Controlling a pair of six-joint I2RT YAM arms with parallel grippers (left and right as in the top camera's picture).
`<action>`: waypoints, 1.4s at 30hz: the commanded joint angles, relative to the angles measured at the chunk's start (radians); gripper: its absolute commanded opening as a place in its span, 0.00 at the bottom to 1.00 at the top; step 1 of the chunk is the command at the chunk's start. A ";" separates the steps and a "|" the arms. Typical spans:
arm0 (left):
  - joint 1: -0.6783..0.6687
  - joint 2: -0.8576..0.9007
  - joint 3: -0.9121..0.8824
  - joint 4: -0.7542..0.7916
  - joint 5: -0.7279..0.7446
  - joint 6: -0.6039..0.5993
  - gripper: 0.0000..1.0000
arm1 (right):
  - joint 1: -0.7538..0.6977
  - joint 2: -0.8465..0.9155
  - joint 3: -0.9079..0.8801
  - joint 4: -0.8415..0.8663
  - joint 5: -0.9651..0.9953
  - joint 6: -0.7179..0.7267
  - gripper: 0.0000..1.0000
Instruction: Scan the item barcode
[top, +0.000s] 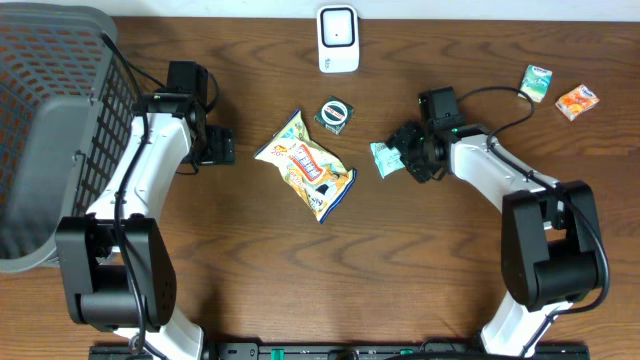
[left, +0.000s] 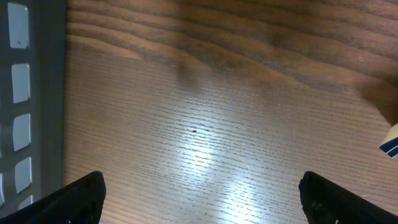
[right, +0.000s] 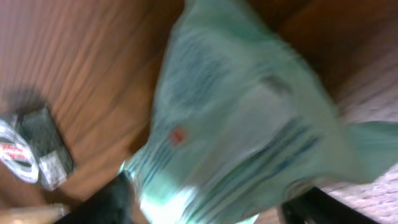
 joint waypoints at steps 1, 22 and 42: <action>0.001 0.001 -0.003 -0.003 -0.006 0.006 0.98 | -0.031 0.018 0.002 0.002 0.010 -0.039 0.41; 0.001 0.001 -0.003 -0.003 -0.006 0.006 0.98 | -0.042 0.017 0.004 -0.167 -0.607 -0.941 0.18; 0.001 0.001 -0.003 -0.003 -0.006 0.006 0.98 | -0.004 0.018 0.003 -0.203 -0.381 -0.925 0.52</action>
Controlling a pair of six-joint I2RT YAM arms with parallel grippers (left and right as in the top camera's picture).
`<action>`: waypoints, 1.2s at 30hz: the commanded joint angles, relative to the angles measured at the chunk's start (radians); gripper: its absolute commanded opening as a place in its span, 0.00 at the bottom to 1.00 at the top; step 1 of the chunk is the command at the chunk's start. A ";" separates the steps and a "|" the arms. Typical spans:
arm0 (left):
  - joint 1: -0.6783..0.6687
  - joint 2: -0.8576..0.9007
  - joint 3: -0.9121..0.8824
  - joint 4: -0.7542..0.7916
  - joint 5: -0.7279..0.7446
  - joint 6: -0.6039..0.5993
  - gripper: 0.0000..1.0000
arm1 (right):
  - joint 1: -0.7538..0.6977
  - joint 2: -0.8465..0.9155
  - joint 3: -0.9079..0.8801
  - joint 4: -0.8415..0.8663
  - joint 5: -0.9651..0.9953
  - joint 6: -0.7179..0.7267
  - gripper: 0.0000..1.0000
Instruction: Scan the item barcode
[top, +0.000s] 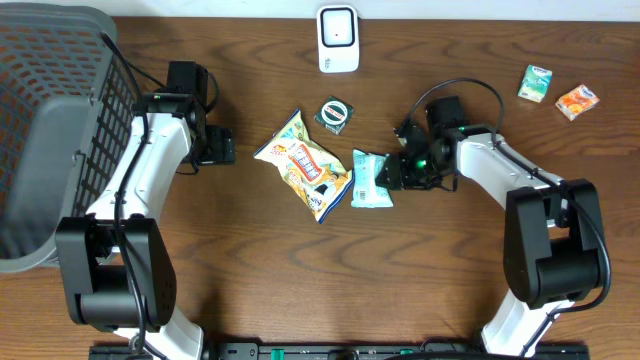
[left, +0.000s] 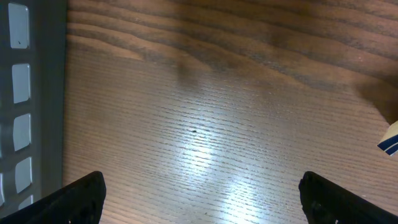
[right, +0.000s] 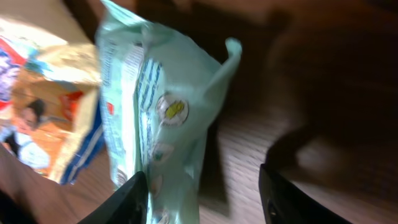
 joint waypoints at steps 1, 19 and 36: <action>0.001 0.001 -0.003 -0.003 -0.006 0.006 0.98 | 0.022 0.011 0.002 0.025 -0.078 0.023 0.52; 0.001 0.001 -0.003 -0.003 -0.006 0.006 0.98 | 0.037 0.024 0.000 0.109 0.036 0.196 0.59; 0.001 0.001 -0.003 -0.003 -0.006 0.006 0.97 | 0.059 0.060 0.002 0.128 -0.154 0.218 0.01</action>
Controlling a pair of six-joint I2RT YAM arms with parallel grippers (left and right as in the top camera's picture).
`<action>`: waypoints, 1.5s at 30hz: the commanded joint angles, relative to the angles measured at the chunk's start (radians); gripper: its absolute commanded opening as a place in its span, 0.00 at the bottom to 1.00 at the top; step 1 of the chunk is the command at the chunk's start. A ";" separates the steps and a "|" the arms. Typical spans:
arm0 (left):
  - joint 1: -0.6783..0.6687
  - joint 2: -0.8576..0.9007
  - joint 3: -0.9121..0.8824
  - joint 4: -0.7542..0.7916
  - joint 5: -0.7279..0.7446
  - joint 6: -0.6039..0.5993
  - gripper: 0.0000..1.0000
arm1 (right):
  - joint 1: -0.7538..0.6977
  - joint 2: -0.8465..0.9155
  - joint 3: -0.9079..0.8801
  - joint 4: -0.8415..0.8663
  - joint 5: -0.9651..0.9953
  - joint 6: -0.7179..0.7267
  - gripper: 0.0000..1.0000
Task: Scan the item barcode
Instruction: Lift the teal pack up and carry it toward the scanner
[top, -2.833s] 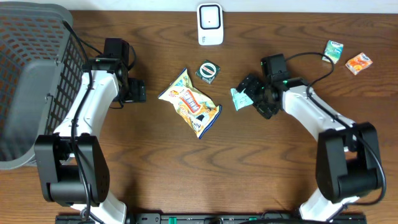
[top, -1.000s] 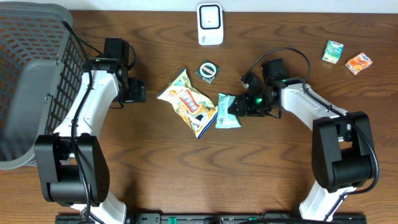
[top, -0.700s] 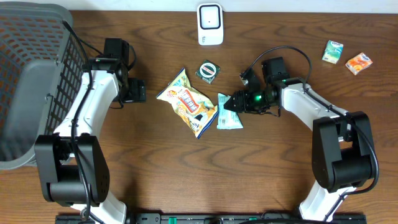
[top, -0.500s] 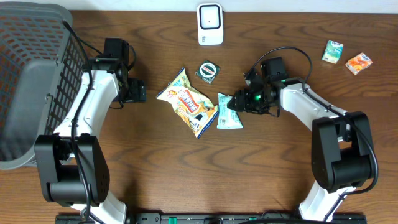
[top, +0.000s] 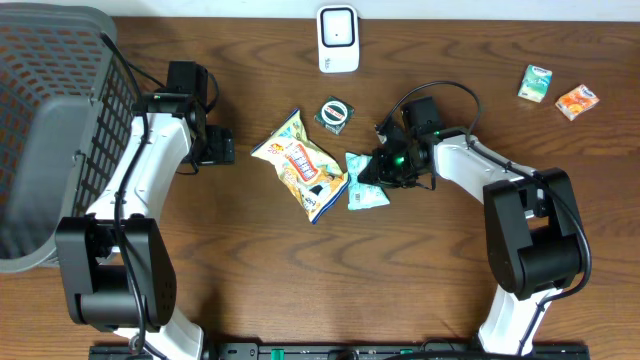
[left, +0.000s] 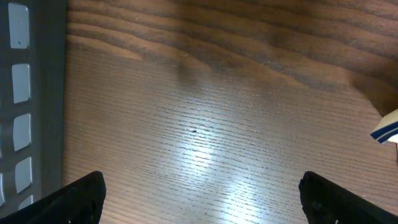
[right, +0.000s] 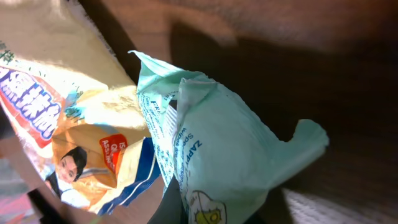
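Observation:
A mint-green snack packet is pinched in my right gripper, just right of table centre. In the right wrist view the packet fills the middle, crumpled, with one dark finger showing under it; the gripper is shut on it. The packet's left edge lies against a yellow chip bag, also visible as the chip bag. The white scanner stands at the far edge. My left gripper hovers open over bare wood, its fingertips wide apart around the left gripper's gap.
A grey mesh basket fills the far left, its wall beside my left gripper. A small dark round packet lies below the scanner. A green packet and an orange packet sit at the far right.
My right gripper has shifted slightly left with the green packet, which now presses on the chip bag's right edge. The chip bag has nudged a little left. The left arm is unchanged.
At first my right gripper held the green packet right of the chip bag, apart from it. Then the packet was lower and closer, beside the bag's right tip. Now it rests against the bag. The left gripper stayed open by the basket throughout.

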 joint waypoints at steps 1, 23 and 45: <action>0.001 0.001 -0.003 -0.003 -0.006 0.006 0.98 | -0.036 -0.017 -0.011 -0.008 -0.098 0.002 0.01; 0.001 0.001 -0.003 -0.003 -0.006 0.006 0.98 | -0.098 -0.484 -0.011 0.069 -0.397 -0.165 0.01; 0.001 0.001 -0.003 -0.003 -0.006 0.006 0.98 | -0.008 -0.489 -0.011 0.090 -0.393 -0.212 0.01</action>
